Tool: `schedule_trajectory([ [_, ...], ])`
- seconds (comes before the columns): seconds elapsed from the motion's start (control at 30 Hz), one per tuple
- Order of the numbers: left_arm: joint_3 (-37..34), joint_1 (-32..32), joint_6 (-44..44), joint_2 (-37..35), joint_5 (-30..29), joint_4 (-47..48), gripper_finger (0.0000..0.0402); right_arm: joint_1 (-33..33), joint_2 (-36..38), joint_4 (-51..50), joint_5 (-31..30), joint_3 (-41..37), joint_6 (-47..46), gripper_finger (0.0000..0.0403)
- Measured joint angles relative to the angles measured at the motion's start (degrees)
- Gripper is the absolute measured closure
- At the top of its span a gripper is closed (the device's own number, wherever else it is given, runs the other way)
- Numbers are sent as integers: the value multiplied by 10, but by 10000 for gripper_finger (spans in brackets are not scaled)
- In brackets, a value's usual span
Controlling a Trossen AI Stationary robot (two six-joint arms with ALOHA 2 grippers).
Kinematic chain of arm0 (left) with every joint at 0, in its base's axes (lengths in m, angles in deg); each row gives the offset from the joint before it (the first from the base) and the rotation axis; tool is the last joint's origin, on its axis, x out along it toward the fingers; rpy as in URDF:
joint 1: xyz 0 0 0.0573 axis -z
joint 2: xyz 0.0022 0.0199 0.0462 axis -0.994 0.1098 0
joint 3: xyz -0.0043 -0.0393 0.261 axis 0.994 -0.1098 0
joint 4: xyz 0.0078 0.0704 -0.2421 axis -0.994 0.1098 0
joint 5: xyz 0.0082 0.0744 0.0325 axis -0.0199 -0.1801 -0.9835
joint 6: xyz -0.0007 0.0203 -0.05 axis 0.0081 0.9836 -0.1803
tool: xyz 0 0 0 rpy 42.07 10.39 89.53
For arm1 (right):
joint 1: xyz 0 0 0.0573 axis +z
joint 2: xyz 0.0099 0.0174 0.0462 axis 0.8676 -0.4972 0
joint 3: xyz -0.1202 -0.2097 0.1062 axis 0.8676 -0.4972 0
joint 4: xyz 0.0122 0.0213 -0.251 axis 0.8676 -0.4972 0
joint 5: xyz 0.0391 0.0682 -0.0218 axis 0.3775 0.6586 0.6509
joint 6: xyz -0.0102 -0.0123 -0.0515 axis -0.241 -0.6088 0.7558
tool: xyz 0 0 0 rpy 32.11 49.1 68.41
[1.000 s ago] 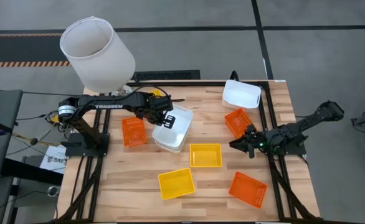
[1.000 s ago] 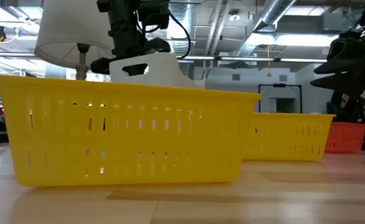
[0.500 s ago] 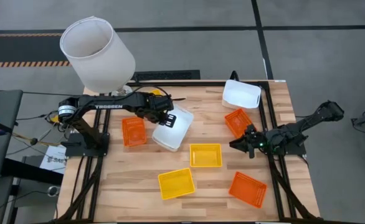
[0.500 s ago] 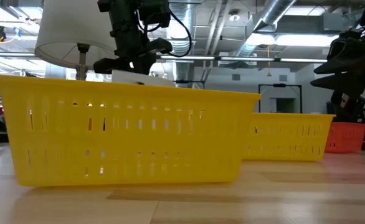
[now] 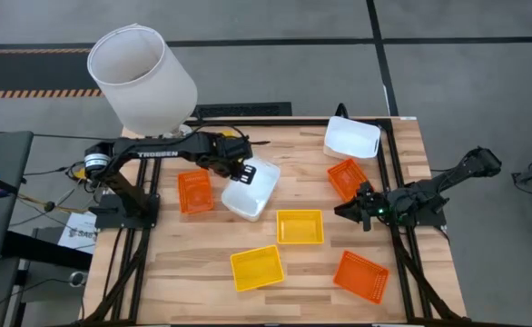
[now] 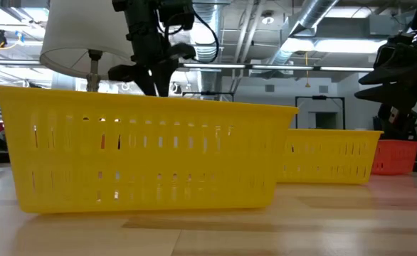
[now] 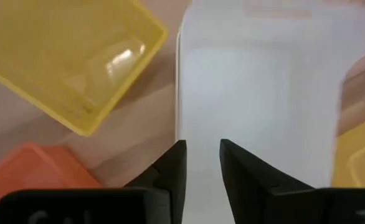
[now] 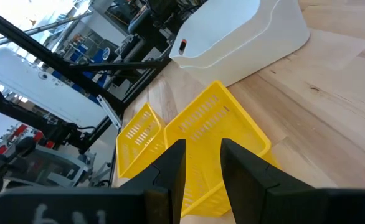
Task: Stack baskets by color
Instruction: Stack the bottom white bin on top of the middle white bin, then stack the top white bin on top of the bottom white bin
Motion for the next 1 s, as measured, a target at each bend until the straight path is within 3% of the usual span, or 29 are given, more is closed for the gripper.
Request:
schedule_trajectory([
  [0.3, 114, -2, 106, -8, -20, 24, 282, 0, 0, 3, 2, 0, -57, 278],
  [0.63, 165, -16, 148, 30, -8, -190, 194, 1, 0, 21, 4, 0, -83, 278],
  [0.87, 261, -32, 160, 132, 64, -199, 190, 5, 0, 24, -18, 1, -115, 279],
  [1.0, 321, -31, 160, 164, 156, -162, 190, -12, -6, 37, -40, 62, -35, 285],
])
